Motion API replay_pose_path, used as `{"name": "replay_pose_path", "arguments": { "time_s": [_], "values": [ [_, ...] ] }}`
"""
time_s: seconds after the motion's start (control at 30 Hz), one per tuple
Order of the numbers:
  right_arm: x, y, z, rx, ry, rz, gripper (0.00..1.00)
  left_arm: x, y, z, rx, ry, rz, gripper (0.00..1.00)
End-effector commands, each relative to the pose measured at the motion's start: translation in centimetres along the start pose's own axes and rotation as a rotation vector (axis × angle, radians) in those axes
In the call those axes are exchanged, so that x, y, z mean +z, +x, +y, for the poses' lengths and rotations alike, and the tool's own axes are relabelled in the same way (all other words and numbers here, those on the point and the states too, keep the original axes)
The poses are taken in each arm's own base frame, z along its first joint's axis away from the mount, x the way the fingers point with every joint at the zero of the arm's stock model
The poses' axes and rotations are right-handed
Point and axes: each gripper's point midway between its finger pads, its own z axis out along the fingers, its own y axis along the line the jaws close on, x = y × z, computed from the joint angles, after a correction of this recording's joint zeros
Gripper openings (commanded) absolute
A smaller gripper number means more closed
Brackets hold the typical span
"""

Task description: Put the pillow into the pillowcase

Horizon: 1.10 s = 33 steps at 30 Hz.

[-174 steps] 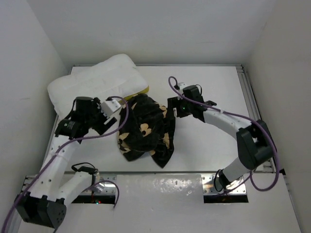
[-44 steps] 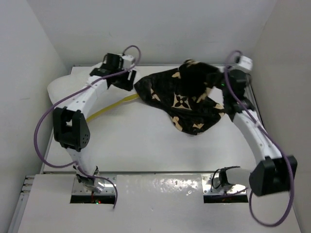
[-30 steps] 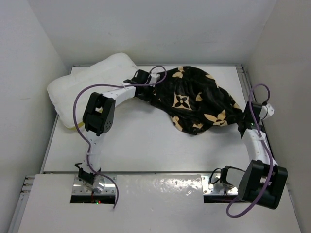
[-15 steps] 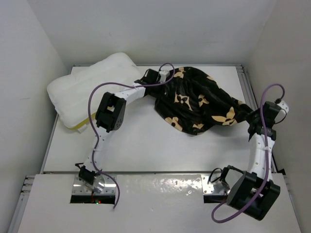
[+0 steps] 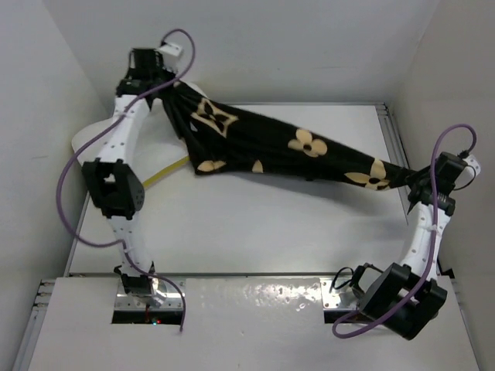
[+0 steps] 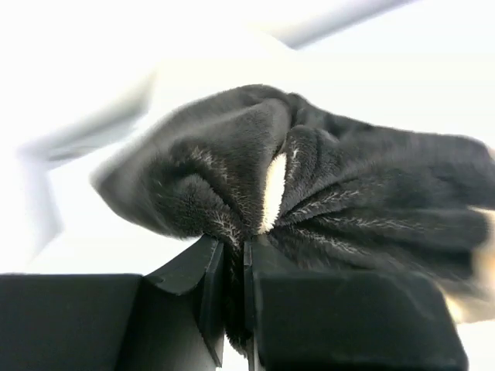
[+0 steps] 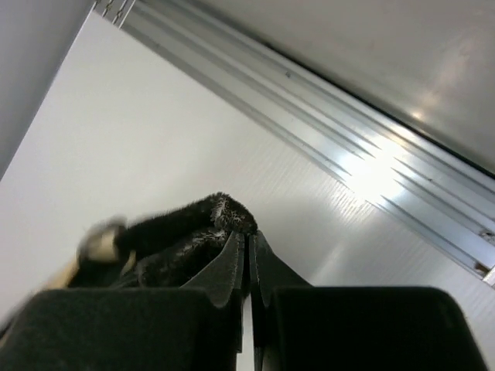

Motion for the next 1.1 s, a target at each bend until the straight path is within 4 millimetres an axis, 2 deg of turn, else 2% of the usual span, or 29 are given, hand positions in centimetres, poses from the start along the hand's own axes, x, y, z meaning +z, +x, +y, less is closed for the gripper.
{"name": "replay_pose_path", "arguments": {
  "time_s": [0.0,0.07,0.2,0.27,0.33,0.37,0.43,0.47,0.5,0.53,0.57,0.6,0.63,0.67,0.7,0.73,0.77,0.8,0.83,0.87,0.9,0.93,0.97,1.0,1.03,1.07],
  "values": [
    [-0.2,-1.9,0.8,0.025,-0.032,-0.05,0.0,-5.5,-1.5,2.3,0.199,-0.124,0.009,0.0],
    [-0.3,-1.2,1.0,-0.008,-0.051,-0.04,0.0,-5.2,0.1,2.1,0.204,-0.12,0.057,0.0],
    [-1.1,-1.6,1.0,-0.056,-0.05,-0.071,0.0,-5.0,1.0,2.5,0.201,-0.142,0.089,0.0],
    [-1.6,-1.7,2.1,-0.088,-0.095,-0.072,0.0,-4.8,0.7,2.1,0.205,-0.132,0.08,0.0],
    [-2.4,-1.8,4.7,-0.136,-0.203,-0.085,0.0,-4.5,-0.3,1.1,0.228,-0.119,0.064,0.0],
    [-2.6,-2.0,5.3,-0.167,-0.222,-0.094,0.0,-3.9,-0.1,0.6,0.247,-0.118,0.078,0.01],
    [-3.5,-1.9,8.0,-0.234,-0.309,-0.104,0.0,-2.8,-0.2,-1.4,0.319,-0.094,0.098,0.42],
    [-3.8,-2.0,8.7,-0.25,-0.326,-0.11,0.0,-1.7,0.7,-1.9,0.342,-0.113,0.139,0.74],
    [-3.9,-1.4,9.6,-0.269,-0.349,-0.097,0.0,-1.7,-0.2,-3.2,0.376,-0.111,0.137,0.85],
    [-4.0,-1.7,10.0,-0.27,-0.345,-0.107,0.0,-1.4,-0.4,-3.5,0.391,-0.131,0.15,0.95],
    [-3.9,-1.6,10.3,-0.272,-0.35,-0.103,0.0,-1.8,-1.1,-3.8,0.397,-0.132,0.135,1.0],
    [-3.6,-1.0,10.7,-0.276,-0.354,-0.083,0.0,-2.2,-2.2,-4.2,0.399,-0.131,0.1,1.0],
    [-3.5,-0.7,10.9,-0.268,-0.359,-0.07,0.0,-3.8,-3.8,-4.3,0.396,-0.118,0.038,1.0],
    [-3.3,-0.4,11.1,-0.269,-0.36,-0.059,0.0,-4.4,-3.9,-4.6,0.4,-0.103,0.021,1.0],
    [-2.9,0.4,11.2,-0.265,-0.358,-0.034,0.0,-5.2,-4.9,-4.7,0.427,-0.098,-0.026,1.0],
    [-2.8,0.8,11.4,-0.265,-0.363,-0.018,0.0,-7.3,-5.4,-5.9,0.501,-0.039,-0.057,1.0],
    [-2.7,1.2,11.4,-0.267,-0.365,-0.009,0.0,-8.1,-4.7,-6.6,0.506,0.011,-0.039,1.0],
    [-2.4,1.9,11.4,-0.267,-0.363,0.01,0.0,-9.0,-4.2,-7.9,0.613,0.081,-0.026,0.96],
    [-2.3,2.2,11.7,-0.268,-0.373,0.011,0.0,-9.3,-0.4,-11.2,0.722,0.271,0.057,0.62],
    [-2.4,2.4,11.9,-0.267,-0.381,0.012,0.0,-9.6,1.7,-13.0,0.747,0.353,0.097,0.38],
    [-2.2,3.1,11.8,-0.265,-0.381,0.025,0.0,-10.1,3.6,-14.0,0.764,0.396,0.133,0.08],
    [-2.2,3.1,11.9,-0.263,-0.387,0.019,0.0,-9.8,8.1,-15.6,0.787,0.473,0.241,0.06],
    [-2.3,3.4,12.1,-0.265,-0.396,0.02,0.0,-10.3,10.2,-17.1,0.846,0.531,0.293,0.07],
    [-2.2,3.8,12.0,-0.265,-0.394,0.029,0.0,-10.4,12.0,-17.3,0.873,0.535,0.35,0.18],
    [-2.2,4.1,12.1,-0.268,-0.398,0.033,0.0,-10.6,14.4,-18.7,0.903,0.581,0.404,0.31],
    [-2.2,4.3,12.1,-0.272,-0.399,0.036,0.0,-10.5,14.9,-19.1,0.911,0.583,0.413,0.43]
  ]
}}
